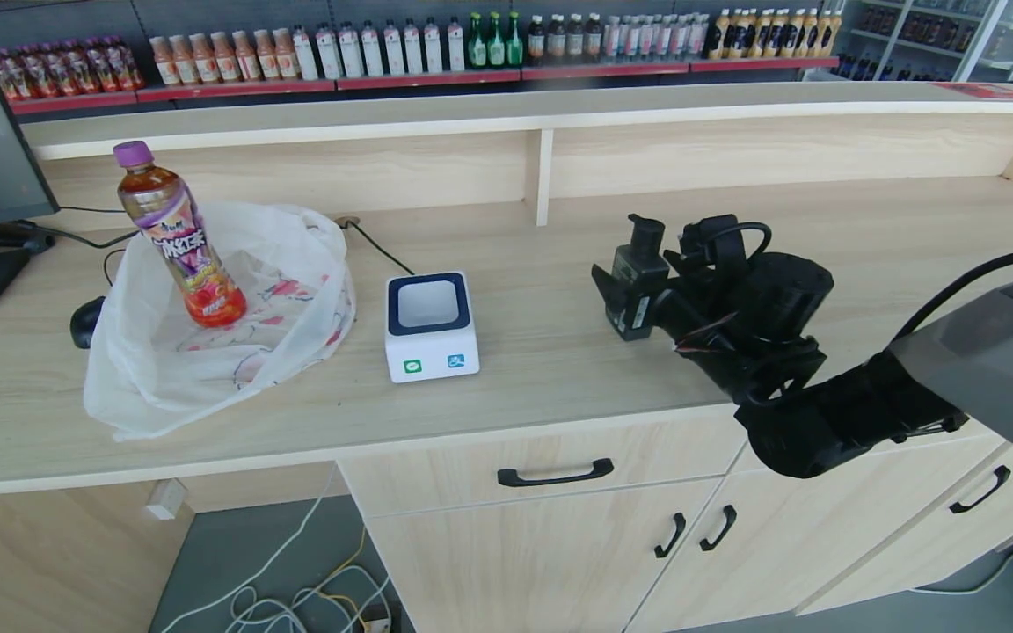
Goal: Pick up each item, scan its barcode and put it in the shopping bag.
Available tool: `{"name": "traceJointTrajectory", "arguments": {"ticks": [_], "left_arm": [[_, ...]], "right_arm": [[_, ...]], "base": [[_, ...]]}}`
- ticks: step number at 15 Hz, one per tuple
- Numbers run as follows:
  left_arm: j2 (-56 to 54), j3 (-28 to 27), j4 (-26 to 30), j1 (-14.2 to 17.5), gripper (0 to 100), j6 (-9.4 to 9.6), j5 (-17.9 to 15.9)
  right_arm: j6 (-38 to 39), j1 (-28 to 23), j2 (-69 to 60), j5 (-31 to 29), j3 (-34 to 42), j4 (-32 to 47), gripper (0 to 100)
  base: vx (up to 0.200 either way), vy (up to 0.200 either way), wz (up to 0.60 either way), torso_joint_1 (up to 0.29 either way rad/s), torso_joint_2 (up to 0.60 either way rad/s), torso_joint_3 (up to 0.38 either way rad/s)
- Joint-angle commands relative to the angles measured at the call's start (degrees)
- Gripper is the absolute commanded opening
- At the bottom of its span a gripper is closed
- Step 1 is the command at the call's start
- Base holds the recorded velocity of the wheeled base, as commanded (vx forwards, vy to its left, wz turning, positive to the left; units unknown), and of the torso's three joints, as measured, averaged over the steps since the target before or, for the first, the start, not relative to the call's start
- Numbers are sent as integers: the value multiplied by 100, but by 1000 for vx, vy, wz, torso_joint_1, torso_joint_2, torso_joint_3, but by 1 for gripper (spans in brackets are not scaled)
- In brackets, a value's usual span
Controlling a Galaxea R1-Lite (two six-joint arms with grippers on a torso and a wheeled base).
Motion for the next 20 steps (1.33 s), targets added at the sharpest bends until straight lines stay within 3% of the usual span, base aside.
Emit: {"name": "traceJointTrajectory", "arguments": {"ticks": [1, 10, 11, 20], "left_arm": [[-2, 0, -1, 2, 100, 6, 0], [-2, 0, -1, 2, 100, 6, 0], [-2, 0, -1, 2, 100, 6, -9], [-2, 0, -1, 2, 100, 6, 0]], "right_arm": [[-4, -11, 147, 0, -126, -4, 100], [110, -46, 200, -26, -162, -13, 100], [110, -46, 200, -26, -162, -22, 0], [145, -107, 120, -26, -162, -31, 0]], "base": [[0, 0, 0, 0, 0, 0], [0, 0, 0, 0, 0, 0], [0, 0, 0, 0, 0, 0], [0, 0, 0, 0, 0, 0]]}}
